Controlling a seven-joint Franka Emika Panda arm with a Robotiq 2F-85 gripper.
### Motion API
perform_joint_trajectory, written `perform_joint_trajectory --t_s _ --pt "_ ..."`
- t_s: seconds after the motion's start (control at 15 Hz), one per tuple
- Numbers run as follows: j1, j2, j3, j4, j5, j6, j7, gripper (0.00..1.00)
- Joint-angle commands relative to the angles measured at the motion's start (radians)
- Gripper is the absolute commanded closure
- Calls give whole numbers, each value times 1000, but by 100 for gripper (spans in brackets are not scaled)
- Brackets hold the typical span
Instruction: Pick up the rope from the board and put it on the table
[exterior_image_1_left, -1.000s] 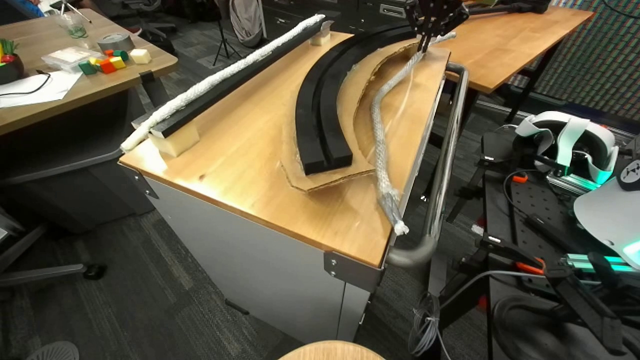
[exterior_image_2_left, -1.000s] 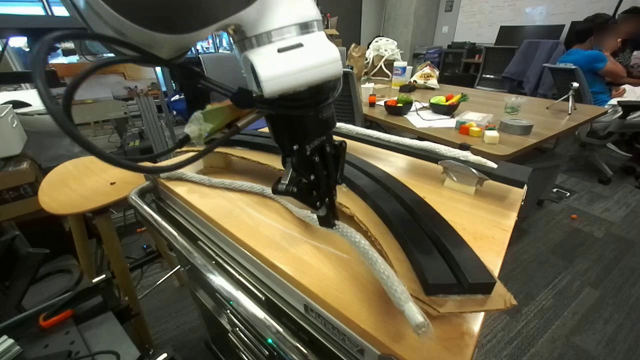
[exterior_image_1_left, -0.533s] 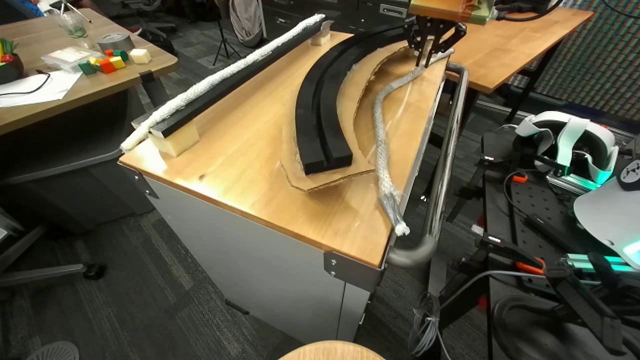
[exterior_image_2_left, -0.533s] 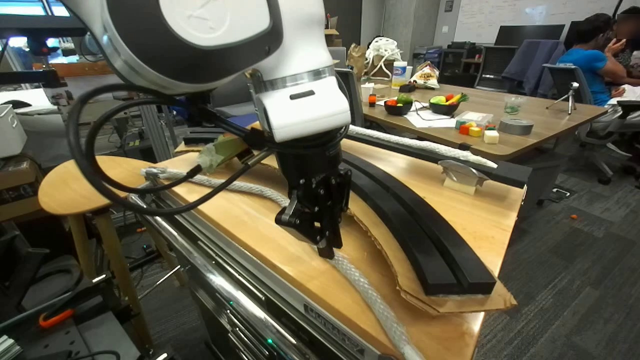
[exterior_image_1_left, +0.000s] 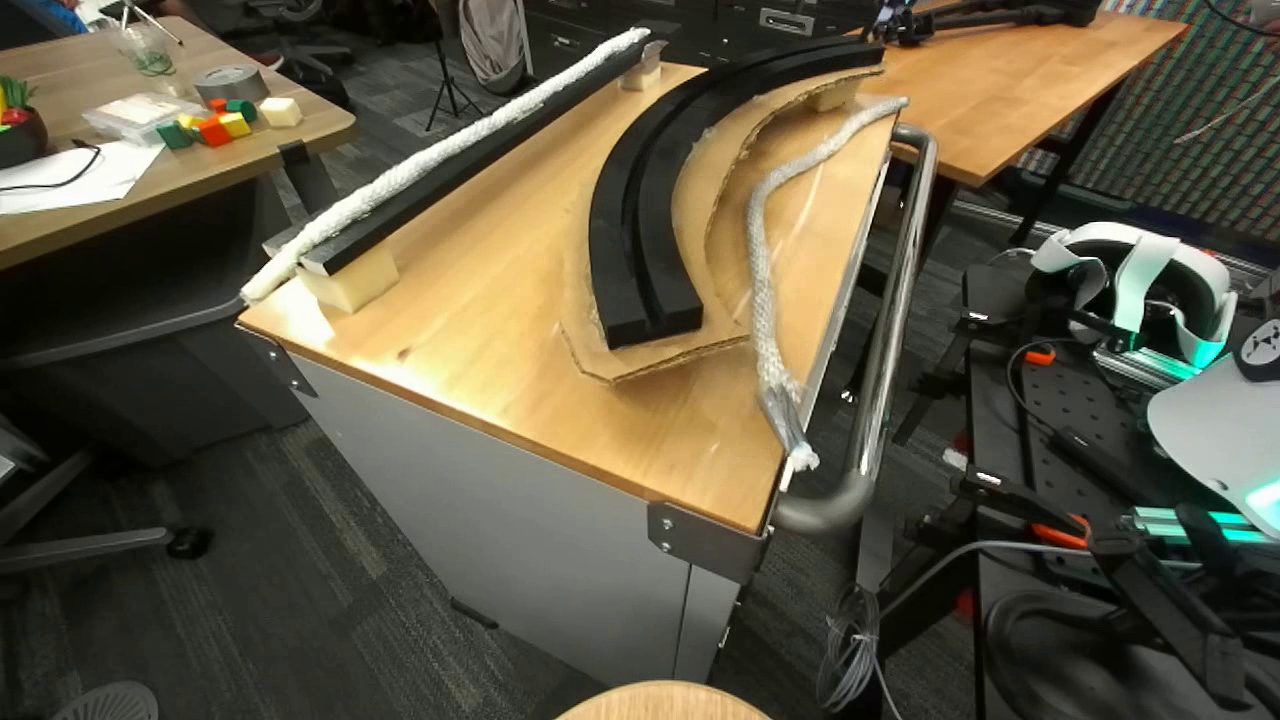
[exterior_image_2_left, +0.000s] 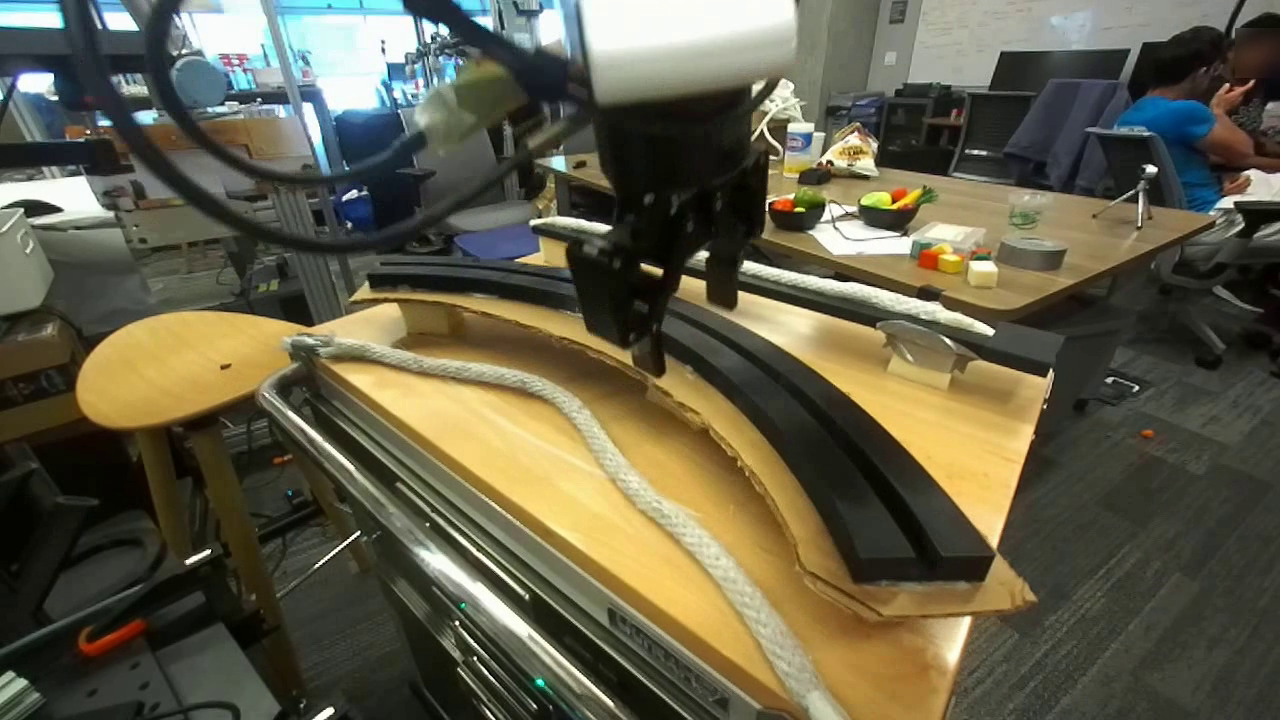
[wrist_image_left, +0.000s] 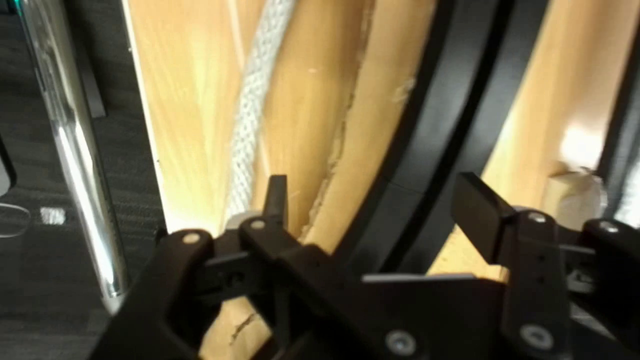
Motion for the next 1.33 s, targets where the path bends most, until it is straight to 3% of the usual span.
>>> perform_joint_trajectory --t_s 0.0,0.07,0.2,0.6,0.93,1.27 --pt "-3 15 -66 222 200 -276 -214 0" --pt "-26 -14 -16 112 130 -164 -126 3" --pt "-30 -9 -40 188 173 -252 -181 0" --pt "-8 19 -27 243 209 -267 -191 0" --pt "29 155 30 510 303 -283 -116 0" --pt "43 402 65 785 349 -174 -5 0"
